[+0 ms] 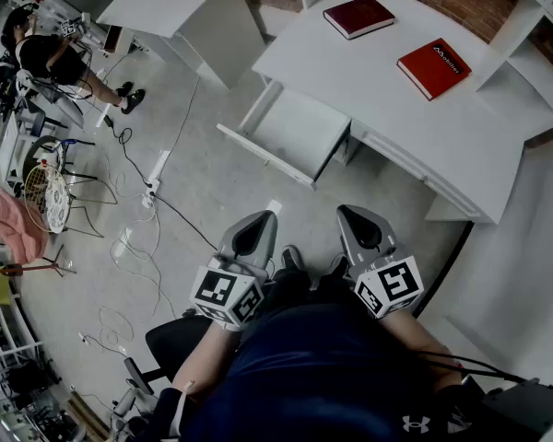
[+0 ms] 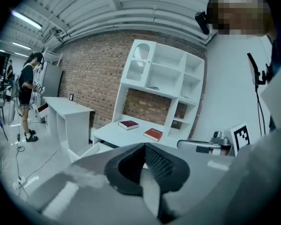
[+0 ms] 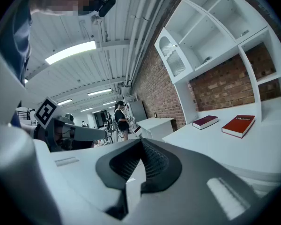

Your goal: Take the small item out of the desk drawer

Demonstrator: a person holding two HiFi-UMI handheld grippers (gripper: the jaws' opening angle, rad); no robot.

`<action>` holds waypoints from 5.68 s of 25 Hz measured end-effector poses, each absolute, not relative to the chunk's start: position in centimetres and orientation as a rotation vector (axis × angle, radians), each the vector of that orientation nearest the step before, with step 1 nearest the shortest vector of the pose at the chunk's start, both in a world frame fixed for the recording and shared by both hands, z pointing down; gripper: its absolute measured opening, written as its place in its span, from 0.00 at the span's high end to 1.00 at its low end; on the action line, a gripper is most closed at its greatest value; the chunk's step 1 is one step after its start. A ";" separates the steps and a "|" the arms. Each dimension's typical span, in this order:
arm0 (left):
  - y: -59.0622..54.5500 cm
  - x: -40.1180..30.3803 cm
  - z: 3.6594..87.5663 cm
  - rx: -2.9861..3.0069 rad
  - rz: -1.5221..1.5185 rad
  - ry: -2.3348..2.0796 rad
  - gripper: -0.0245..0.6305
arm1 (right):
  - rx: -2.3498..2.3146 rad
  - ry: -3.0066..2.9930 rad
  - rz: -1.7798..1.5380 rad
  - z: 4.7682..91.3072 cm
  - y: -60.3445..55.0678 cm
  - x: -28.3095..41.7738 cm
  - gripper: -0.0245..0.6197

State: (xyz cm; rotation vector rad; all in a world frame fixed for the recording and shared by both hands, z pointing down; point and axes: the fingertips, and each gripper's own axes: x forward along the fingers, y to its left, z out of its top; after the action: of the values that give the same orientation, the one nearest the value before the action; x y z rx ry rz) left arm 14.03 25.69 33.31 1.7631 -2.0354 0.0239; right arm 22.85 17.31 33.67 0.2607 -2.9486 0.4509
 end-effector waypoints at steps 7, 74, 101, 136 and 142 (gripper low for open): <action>27.9 13.0 33.6 1.787 -0.017 -2.026 0.96 | 0.289 -2.892 0.478 35.3 20.4 21.7 0.96; 19.6 -14.6 33.8 1.495 -0.106 -2.327 0.96 | 0.284 -2.887 0.486 36.0 4.1 0.7 0.96; 8.0 -18.2 46.1 1.805 0.427 -1.716 0.91 | 0.621 -2.740 0.622 39.6 -1.6 -2.3 0.96; 10.4 -9.8 73.4 1.535 1.284 -0.307 0.69 | 1.405 -2.450 0.927 45.2 -4.8 10.2 0.96; 10.7 -9.1 74.7 1.512 1.308 -0.259 0.69 | 1.452 -2.417 0.955 46.2 -4.9 11.6 0.96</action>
State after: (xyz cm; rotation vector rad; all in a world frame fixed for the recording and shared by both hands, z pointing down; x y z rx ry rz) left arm -9.12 10.73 74.74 1.5125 -0.2591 1.3083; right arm 11.62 -4.94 46.17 1.4515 -2.4166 0.9552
